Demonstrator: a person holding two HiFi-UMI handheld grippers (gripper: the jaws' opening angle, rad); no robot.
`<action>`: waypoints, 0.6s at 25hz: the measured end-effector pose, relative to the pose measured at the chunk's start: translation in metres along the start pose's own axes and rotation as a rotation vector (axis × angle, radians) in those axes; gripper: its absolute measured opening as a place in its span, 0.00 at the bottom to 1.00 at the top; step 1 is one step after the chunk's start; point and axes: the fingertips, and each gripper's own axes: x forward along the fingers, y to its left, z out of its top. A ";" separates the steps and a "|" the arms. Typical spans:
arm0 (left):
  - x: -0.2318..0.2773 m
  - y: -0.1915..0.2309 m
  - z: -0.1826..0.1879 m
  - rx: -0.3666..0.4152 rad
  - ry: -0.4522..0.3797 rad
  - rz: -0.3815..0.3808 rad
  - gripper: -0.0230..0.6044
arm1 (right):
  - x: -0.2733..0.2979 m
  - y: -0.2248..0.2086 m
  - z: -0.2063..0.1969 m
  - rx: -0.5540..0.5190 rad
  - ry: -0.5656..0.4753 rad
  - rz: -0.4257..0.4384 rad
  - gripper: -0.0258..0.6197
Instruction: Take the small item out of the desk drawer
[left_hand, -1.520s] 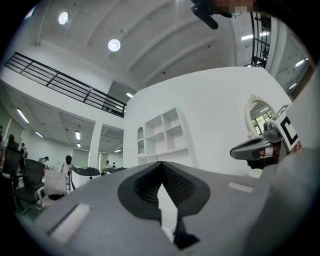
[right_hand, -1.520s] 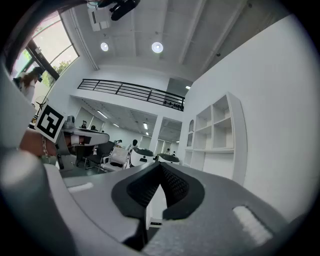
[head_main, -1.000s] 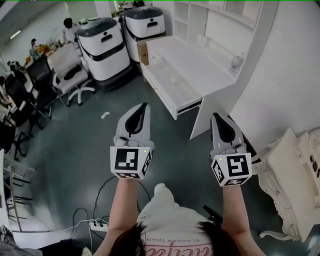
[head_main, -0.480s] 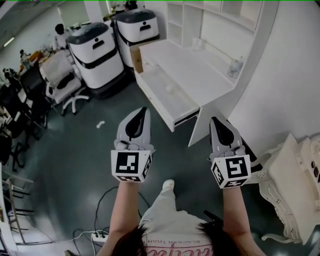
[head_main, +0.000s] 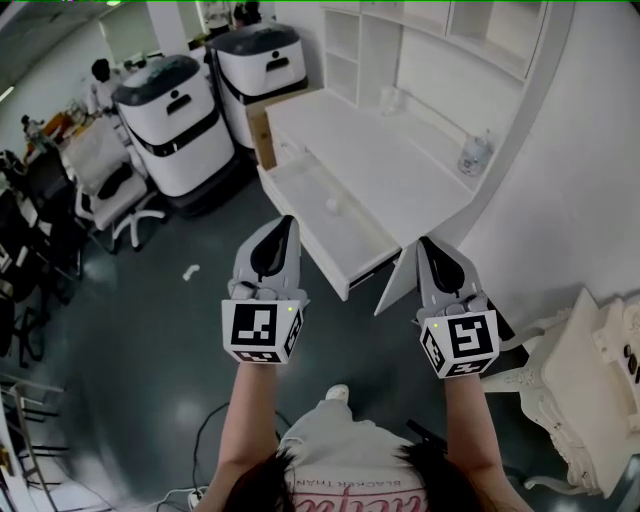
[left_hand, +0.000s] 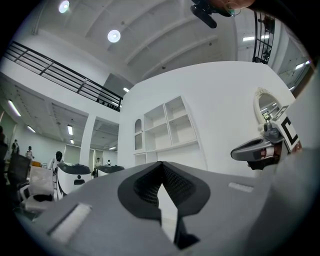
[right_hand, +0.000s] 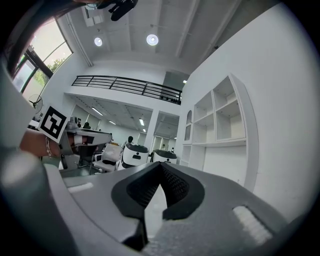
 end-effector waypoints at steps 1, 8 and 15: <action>0.010 0.006 -0.002 -0.001 -0.002 -0.003 0.06 | 0.011 -0.002 0.000 -0.003 0.001 -0.002 0.04; 0.060 0.036 -0.008 0.003 -0.014 -0.056 0.06 | 0.068 -0.008 -0.001 -0.035 0.020 -0.016 0.04; 0.079 0.048 -0.022 -0.013 -0.005 -0.067 0.06 | 0.089 -0.010 -0.010 -0.034 0.041 -0.021 0.04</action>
